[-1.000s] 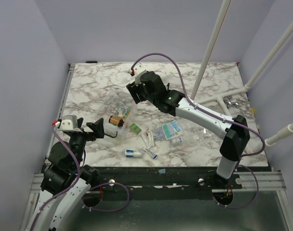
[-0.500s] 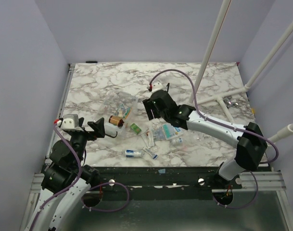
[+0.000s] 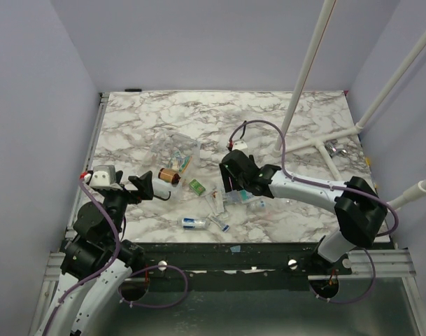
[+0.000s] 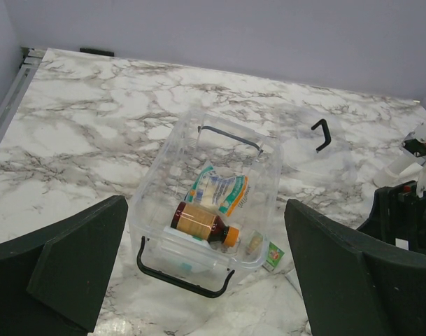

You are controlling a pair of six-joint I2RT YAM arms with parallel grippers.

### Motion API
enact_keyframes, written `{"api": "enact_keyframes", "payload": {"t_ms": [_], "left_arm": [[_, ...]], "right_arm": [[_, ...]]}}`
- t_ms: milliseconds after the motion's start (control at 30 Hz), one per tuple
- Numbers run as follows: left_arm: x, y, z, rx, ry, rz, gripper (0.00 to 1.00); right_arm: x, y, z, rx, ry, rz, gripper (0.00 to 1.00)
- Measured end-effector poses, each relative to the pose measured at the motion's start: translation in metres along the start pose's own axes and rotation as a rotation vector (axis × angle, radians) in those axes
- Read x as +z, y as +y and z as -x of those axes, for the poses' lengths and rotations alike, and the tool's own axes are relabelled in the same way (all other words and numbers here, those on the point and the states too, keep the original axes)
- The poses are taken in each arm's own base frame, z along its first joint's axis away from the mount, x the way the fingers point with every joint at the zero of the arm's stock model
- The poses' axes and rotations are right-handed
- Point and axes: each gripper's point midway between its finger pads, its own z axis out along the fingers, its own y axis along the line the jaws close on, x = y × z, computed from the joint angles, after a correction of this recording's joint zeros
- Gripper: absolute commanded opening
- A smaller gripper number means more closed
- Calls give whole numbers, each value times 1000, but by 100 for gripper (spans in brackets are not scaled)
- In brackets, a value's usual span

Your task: Organize the medicine kit

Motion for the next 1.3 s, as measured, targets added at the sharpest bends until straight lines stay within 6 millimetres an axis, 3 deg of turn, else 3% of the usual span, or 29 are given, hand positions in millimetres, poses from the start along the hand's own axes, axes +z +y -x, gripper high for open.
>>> {"api": "enact_keyframes", "payload": {"t_ms": [233, 500, 733, 1067, 1300], "left_arm": [[0, 0, 0, 1, 1, 0, 98], [0, 0, 0, 1, 2, -1, 98], [0, -1, 0, 1, 2, -3, 98], [0, -1, 0, 1, 3, -6, 98], [0, -1, -1, 1, 3, -6, 98]], "right_arm": [[17, -5, -28, 17, 70, -38, 71], [26, -7, -47, 26, 112, -58, 61], [31, -2, -55, 32, 135, -35, 45], [37, 10, -59, 44, 151, 18, 1], [36, 11, -57, 44, 150, 19, 1]]}}
